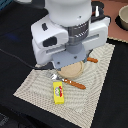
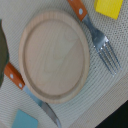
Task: Interact with the objects in diverse but meaningful ways.
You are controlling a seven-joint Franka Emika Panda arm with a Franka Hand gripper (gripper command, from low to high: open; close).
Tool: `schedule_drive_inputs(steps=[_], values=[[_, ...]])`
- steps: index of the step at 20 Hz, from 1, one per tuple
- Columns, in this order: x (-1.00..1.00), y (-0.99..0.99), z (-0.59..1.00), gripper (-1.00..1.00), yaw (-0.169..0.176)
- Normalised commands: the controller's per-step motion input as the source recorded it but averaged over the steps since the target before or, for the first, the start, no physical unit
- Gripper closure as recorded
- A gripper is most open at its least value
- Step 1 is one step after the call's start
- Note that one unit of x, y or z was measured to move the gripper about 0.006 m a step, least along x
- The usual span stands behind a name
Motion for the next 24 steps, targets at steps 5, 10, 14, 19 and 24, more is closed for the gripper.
schedule_drive_inputs(steps=[5, 10, 14, 19, 24], values=[[-0.26, 0.29, -0.03, -1.00, 0.068], [-0.14, 0.18, -0.06, -1.00, 0.037], [-0.35, 0.33, -0.12, -1.00, 0.074], [-0.38, 0.43, -0.15, -1.00, 0.113], [-0.19, 0.55, -0.07, -1.00, 0.123]])
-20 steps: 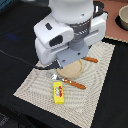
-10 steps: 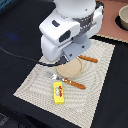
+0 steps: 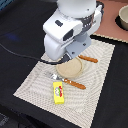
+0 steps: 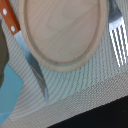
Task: Interact with the objects in diverse but meaningful ways.
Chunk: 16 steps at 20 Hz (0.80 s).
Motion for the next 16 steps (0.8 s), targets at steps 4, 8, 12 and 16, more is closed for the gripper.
schedule_drive_inputs(steps=[4, 8, 12, 16], values=[[-0.11, 0.60, -0.05, -1.00, 0.103], [-0.06, 0.56, -0.07, -1.00, 0.091], [-0.13, 0.64, -0.11, -1.00, 0.091], [-0.14, 0.66, -0.11, -1.00, 0.089]])
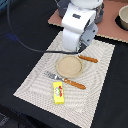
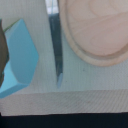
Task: Interact with the objects in diverse but meaningful ways.
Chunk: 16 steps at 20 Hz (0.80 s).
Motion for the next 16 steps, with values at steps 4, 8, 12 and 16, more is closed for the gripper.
schedule_drive_inputs(steps=[4, 8, 12, 16], values=[[-0.44, 0.53, -0.20, -1.00, 0.101], [-0.60, 0.41, -0.28, -1.00, 0.111], [-0.59, 0.24, -0.33, -1.00, 0.102], [-0.33, 0.00, -0.26, -1.00, 0.062]])
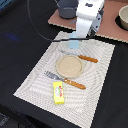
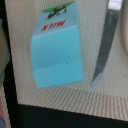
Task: Interact with the objects in diverse but meaningful ways.
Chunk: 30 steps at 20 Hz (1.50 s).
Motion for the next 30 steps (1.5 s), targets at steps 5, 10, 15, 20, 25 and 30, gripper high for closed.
schedule_drive_inputs(steps=[5, 10, 15, 20, 25, 30], values=[[-0.38, 0.00, -0.30, -1.00, 0.051], [-0.34, 0.00, -0.36, -1.00, 0.048], [-0.42, 0.00, -0.42, -1.00, 0.059], [-0.44, 0.00, -0.47, -1.00, 0.062], [-0.47, 0.00, -0.49, 1.00, 0.067], [-0.45, 0.00, -0.42, 1.00, 0.072]])
